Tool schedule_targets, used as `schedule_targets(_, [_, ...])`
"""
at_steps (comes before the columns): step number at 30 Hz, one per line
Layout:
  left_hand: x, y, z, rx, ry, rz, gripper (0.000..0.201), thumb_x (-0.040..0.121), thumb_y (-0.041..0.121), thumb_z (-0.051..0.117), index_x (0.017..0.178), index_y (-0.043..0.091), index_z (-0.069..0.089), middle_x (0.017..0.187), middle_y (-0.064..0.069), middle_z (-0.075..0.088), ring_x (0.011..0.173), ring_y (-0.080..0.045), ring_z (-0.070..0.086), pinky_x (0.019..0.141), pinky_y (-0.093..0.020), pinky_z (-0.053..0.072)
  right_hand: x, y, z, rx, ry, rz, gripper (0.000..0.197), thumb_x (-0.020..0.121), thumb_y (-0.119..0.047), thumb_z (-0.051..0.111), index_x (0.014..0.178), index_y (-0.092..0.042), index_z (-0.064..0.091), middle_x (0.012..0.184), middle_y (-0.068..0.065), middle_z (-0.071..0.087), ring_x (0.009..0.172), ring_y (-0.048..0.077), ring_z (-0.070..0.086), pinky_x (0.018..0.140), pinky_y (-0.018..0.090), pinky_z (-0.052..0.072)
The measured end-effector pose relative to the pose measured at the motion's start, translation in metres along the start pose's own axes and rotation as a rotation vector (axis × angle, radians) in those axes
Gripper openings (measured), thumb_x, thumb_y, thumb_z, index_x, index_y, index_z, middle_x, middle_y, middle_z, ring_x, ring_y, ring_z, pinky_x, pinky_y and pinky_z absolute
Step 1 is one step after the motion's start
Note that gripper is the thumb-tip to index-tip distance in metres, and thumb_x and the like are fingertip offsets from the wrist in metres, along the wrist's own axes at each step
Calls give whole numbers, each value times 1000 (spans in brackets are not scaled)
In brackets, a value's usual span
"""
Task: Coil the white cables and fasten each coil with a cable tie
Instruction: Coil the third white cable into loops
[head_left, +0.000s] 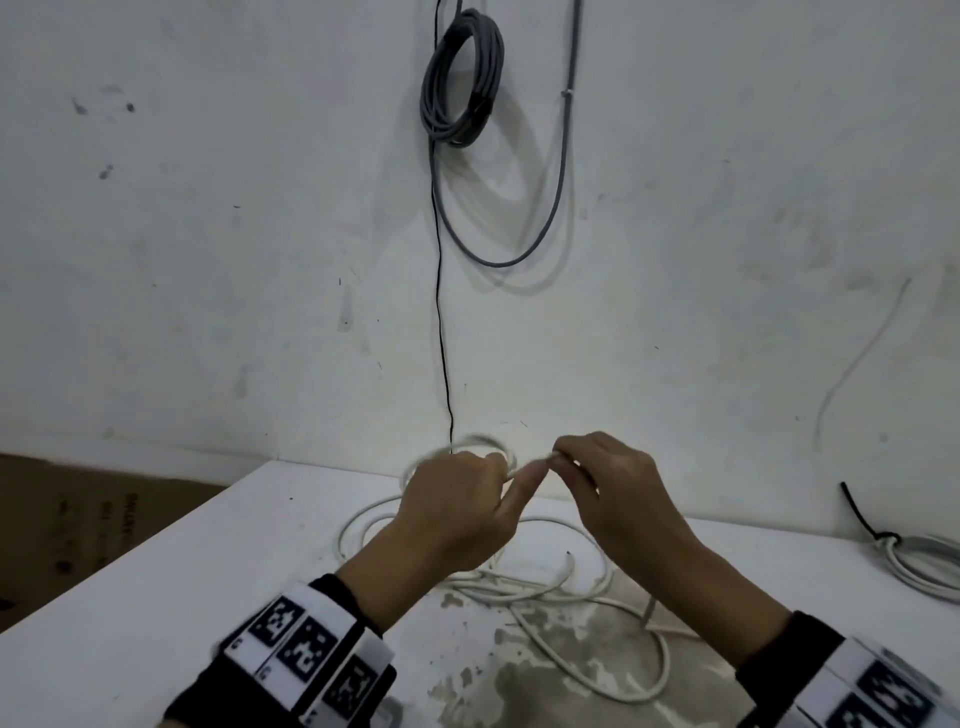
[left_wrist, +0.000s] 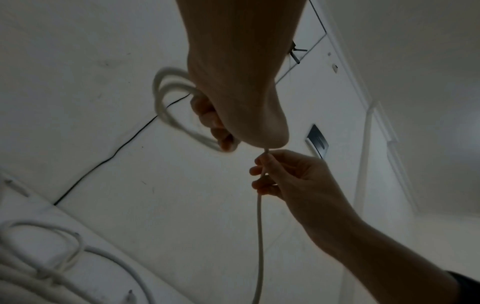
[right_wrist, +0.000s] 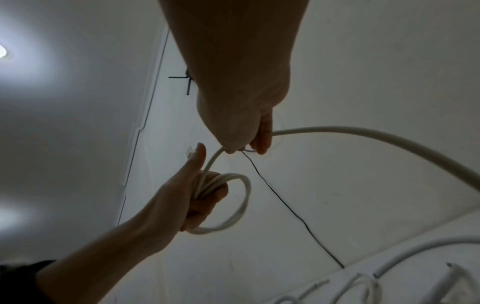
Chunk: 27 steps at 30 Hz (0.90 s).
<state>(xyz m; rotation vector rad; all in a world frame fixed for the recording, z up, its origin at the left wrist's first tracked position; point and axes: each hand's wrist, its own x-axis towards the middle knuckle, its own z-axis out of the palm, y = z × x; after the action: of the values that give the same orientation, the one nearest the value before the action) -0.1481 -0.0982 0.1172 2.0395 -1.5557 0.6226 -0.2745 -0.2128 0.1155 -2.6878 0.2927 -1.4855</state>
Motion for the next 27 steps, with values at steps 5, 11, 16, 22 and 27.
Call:
schedule_targets(5, [6,1,-15,-805,-218,-230,53,96,42,41,57,8,49,44,7,32,39,-9,25,42,-20,23,0,7,1,37,53,-10,10,80,-7,60,84,-4,69,70,6,67,62,11,51,63,6,36])
schedule_targets(11, [6,-8,-31,-1675,-412,-465,45,83,43,45,46,21,31,34,10,19,27,-4,13,31,-17,12,-16,25,4,-31,44,65,14,76,1,67,85,-9,69,61,-3,65,61,26,54,55,32,45])
schedule_targets(16, [7,-18,-35,-2074,-273,-442,47,82,41,49,43,21,35,41,7,5,29,-10,3,26,-15,12,-35,32,11,69,0,164,35,85,-4,55,116,-15,65,70,-3,69,69,5,61,70,30,54])
schedule_targets(22, [15,-21,-37,-2239,116,-438,55,95,40,31,45,20,38,32,4,16,30,-9,4,27,-17,14,-47,26,19,121,-184,371,53,93,-13,53,141,-26,35,72,2,56,63,15,52,65,25,42])
schedule_targets(27, [24,-23,-44,-2068,376,-430,46,101,42,21,64,18,37,38,9,28,26,-1,22,35,-16,16,-58,20,26,52,-195,227,33,92,-23,49,121,-15,62,80,5,70,66,5,52,61,13,34])
